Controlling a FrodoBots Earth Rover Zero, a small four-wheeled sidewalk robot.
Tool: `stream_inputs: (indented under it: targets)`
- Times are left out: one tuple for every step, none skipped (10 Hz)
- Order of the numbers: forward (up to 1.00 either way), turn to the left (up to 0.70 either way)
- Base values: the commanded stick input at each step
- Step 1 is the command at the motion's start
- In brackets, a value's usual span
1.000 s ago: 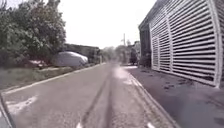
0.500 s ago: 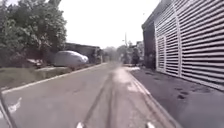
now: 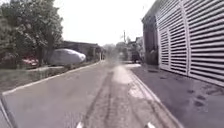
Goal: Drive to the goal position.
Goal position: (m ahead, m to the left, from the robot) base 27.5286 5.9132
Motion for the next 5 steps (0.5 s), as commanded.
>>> stream_inputs:
  targets:
    - [1.00, 0.00]
    - [1.00, 0.00]
    - [1.00, 0.00]
    - [1.00, 0.00]
    - [1.00, 0.00]
